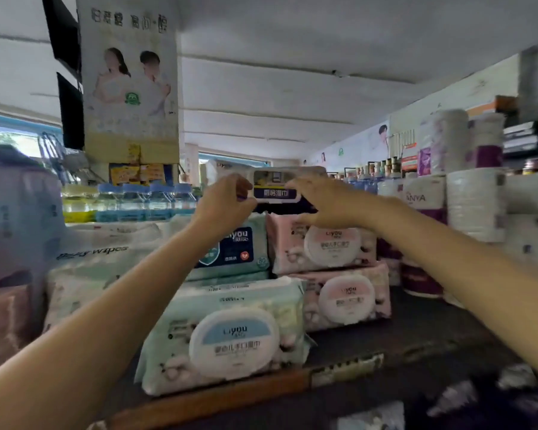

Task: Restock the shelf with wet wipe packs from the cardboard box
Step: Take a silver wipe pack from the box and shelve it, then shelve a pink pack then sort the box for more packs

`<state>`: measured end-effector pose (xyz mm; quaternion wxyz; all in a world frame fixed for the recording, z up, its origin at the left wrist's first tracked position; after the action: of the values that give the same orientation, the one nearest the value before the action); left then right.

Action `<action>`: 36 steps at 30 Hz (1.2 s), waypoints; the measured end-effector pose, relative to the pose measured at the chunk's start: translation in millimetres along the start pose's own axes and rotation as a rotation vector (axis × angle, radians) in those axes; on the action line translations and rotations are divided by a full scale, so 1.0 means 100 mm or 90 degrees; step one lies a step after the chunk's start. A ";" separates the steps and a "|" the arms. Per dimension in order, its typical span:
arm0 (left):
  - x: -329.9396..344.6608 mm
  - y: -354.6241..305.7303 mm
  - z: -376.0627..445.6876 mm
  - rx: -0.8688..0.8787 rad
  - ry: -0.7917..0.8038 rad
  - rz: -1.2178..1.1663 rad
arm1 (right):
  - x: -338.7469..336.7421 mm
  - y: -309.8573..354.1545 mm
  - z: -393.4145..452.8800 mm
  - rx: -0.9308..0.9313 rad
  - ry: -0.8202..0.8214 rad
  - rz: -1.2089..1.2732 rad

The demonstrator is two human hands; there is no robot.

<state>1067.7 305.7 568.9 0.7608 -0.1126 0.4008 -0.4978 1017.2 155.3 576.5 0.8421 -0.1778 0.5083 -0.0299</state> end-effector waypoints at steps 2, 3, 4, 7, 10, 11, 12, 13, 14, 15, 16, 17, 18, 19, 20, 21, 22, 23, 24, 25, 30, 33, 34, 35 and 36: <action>0.15 -0.23 -0.27 0.030 0.077 -0.034 | -0.03 0.08 -0.41 0.041 0.047 0.024; 0.23 -0.35 -0.41 0.050 0.111 -0.041 | -0.05 0.11 -0.64 0.067 0.069 0.037; 0.34 -0.47 -0.57 0.072 0.148 -0.047 | -0.06 0.11 -0.88 0.096 0.087 0.048; 0.82 -0.88 -1.13 0.138 0.300 -0.065 | -0.14 0.13 -1.76 0.165 0.113 0.033; 1.48 -1.30 -1.93 0.210 0.497 -0.071 | -0.04 0.15 -2.96 0.251 0.244 0.022; 1.69 -1.44 -2.26 0.234 0.571 -0.075 | 0.03 0.19 -3.42 0.296 0.302 0.040; 1.89 -1.58 -2.61 0.260 0.647 -0.076 | 0.09 0.25 -3.89 0.343 0.352 0.070; 2.07 -1.72 -2.98 0.289 0.719 -0.074 | 0.15 0.33 -4.35 0.389 0.390 0.101; 2.23 -1.85 -3.37 0.316 0.786 -0.069 | 0.21 0.43 -4.83 0.438 0.419 0.124; 2.37 -1.97 -3.77 0.342 0.846 -0.063 | 0.26 0.54 -5.33 0.497 0.453 0.144; 2.48 -2.09 -4.17 0.370 0.893 -0.055 | 0.30 0.68 -5.83 0.562 0.487 0.166; 2.58 -2.21 -4.55 0.407 0.920 -0.052 | 0.32 0.83 -6.33 0.627 0.530 0.187; 2.66 -2.35 -4.89 0.448 0.927 -0.054 | 0.32 1.01 -6.82 0.688 0.566 0.211; 2.72 -2.49 -5.22 0.487 0.924 -0.070 | 0.28 1.22 -7.27 0.747 0.599 0.232; 2.78 -2.64 -5.52 0.517 0.928 -0.095 | 0.23 1.42 -7.69 0.801 0.626 0.246; 2.82 -2.79 -5.83 0.536 0.943 -0.116 | 0.15 1.62 -8.08 0.854 0.651 0.255; 2.88 -2.93 -6.14 0.553 0.966 -0.122 | 0.09 1.83 -8.45 0.905 0.675 0.261; 2.93 -3.05 -6.45 0.573 0.991 -0.114 | 0.02 2.02 -8.78 0.949 0.693 0.273; 2.97 -3.16 -6.79 0.596 1.022 -0.099 | -0.03 2.19 -9.10 0.987 0.698 0.290; 3.01 -3.26 -7.12 0.623 1.053 -0.085 | -0.05 2.36 -9.41 1.025 0.692 0.317; 3.30 -3.53 -8.70 0.664 1.197 -0.011 | 0.20 2.99 -10.78 1.092 0.728 0.390; 3.52 -3.61 -9.45 0.613 1.243 0.029 | 0.49 3.39 -11.41 1.097 0.811 0.402; 3.59 -3.61 -9.66 0.606 1.254 0.045 | 0.57 3.50 -11.59 1.102 0.841 0.416; 3.66 -3.60 -9.84 0.609 1.259 0.060 | 0.66 3.60 -11.76 1.106 0.855 0.420; 3.73 -3.58 -10.01 0.623 1.253 0.071 | 0.75 3.66 -11.92 1.106 0.855 0.401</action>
<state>173.9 45.5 -66.9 0.0920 0.6656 0.5958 -0.4398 -27.7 160.2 -108.0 0.2089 0.6520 0.6855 -0.2476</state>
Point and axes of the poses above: each hand's wrist, its own z-axis towards the middle knuckle, its own x-axis out of the palm, y = z × x, the point moved 5 cm from there along z, towards the middle knuckle, and after that the axes turned 10 degrees about -x, right-handed, at the moved point
